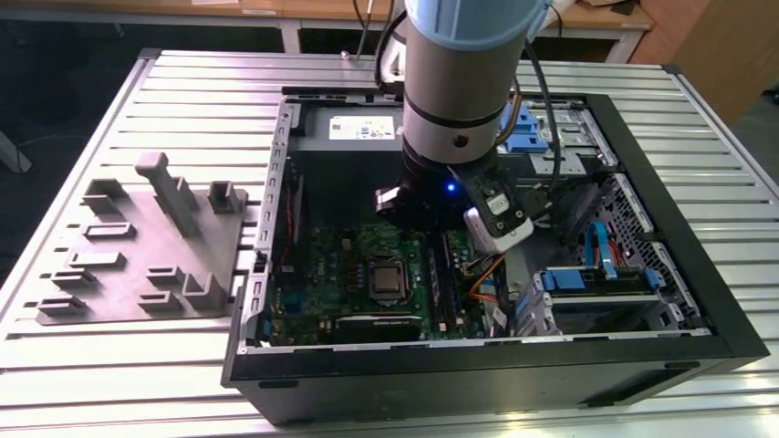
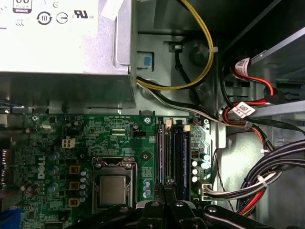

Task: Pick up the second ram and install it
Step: 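Insert the second ram into the second slot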

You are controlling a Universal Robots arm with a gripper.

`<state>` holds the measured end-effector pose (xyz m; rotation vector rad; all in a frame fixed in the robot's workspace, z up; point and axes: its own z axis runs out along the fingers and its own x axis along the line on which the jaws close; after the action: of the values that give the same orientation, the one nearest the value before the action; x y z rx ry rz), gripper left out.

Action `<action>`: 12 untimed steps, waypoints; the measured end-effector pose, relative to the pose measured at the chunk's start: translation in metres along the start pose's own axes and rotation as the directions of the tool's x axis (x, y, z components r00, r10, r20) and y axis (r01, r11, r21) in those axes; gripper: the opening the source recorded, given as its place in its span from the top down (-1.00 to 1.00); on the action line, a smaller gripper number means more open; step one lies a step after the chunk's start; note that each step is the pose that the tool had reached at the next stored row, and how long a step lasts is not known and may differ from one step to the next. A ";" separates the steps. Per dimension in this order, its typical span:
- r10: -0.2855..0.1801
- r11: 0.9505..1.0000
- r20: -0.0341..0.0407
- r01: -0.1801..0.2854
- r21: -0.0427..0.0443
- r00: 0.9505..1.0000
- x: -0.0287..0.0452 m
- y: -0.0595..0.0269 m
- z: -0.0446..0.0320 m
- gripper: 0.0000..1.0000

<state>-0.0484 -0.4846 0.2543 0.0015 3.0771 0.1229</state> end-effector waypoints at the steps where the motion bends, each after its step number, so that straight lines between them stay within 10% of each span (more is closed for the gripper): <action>1: 0.000 1.000 0.000 0.000 0.000 1.000 0.0000 0.0000 0.0000 0.76; 12: 0.000 1.000 0.000 0.000 0.000 1.000 -0.0055 -0.0008 0.0100 0.76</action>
<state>-0.0422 -0.4846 0.2446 0.0018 3.0771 0.1230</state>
